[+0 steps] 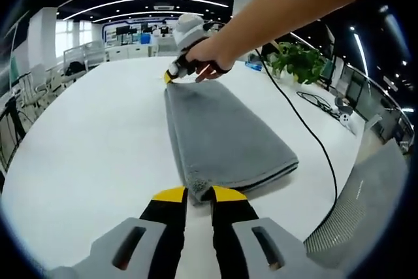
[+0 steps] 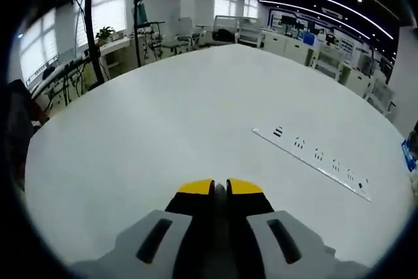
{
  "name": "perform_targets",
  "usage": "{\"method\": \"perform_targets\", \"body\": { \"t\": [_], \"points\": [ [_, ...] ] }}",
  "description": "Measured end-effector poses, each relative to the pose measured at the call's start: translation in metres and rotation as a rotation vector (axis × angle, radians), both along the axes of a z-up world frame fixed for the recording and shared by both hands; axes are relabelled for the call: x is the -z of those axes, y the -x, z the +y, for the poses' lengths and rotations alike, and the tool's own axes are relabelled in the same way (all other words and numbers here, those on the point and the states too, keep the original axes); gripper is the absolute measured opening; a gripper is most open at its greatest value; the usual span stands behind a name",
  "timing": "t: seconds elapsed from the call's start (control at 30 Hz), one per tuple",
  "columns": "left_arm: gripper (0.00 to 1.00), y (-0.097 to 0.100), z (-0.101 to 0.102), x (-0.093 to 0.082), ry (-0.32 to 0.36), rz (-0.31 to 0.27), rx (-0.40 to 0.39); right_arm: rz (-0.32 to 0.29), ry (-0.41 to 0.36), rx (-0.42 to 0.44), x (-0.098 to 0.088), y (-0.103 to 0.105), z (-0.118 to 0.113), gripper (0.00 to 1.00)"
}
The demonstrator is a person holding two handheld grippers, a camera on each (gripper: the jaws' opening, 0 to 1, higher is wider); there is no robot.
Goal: Fold the towel on the table until its edges align and the towel forms a compact rectangular stack.
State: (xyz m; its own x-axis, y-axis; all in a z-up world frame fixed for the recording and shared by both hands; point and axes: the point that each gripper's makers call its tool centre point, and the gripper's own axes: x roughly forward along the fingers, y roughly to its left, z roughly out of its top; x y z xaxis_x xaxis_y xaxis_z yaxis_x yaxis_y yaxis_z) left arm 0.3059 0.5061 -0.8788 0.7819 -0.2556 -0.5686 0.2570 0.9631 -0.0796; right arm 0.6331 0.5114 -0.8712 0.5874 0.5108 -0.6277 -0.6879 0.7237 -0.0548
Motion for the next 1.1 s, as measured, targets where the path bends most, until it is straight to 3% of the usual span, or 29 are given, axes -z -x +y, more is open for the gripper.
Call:
{"method": "perform_targets", "body": {
  "t": [0.07,0.23,0.53,0.73,1.1],
  "points": [
    [0.16,-0.001,-0.001,-0.001,-0.032,-0.027,0.02,0.003,-0.002,0.003,0.0,-0.004,-0.002,0.08],
    [0.16,-0.011,-0.01,-0.006,-0.016,-0.051,0.051,-0.007,-0.003,-0.007,0.001,-0.01,-0.007,0.09],
    [0.17,-0.005,-0.017,0.017,-0.032,0.032,0.097,-0.009,-0.004,-0.005,-0.007,-0.011,-0.018,0.1],
    [0.19,-0.002,-0.018,0.02,-0.033,0.065,0.103,-0.012,-0.044,-0.011,-0.02,-0.015,-0.021,0.22],
    [0.19,-0.014,-0.016,-0.013,-0.042,-0.01,0.109,-0.029,-0.112,-0.009,-0.05,-0.007,-0.035,0.44]
  ]
}}
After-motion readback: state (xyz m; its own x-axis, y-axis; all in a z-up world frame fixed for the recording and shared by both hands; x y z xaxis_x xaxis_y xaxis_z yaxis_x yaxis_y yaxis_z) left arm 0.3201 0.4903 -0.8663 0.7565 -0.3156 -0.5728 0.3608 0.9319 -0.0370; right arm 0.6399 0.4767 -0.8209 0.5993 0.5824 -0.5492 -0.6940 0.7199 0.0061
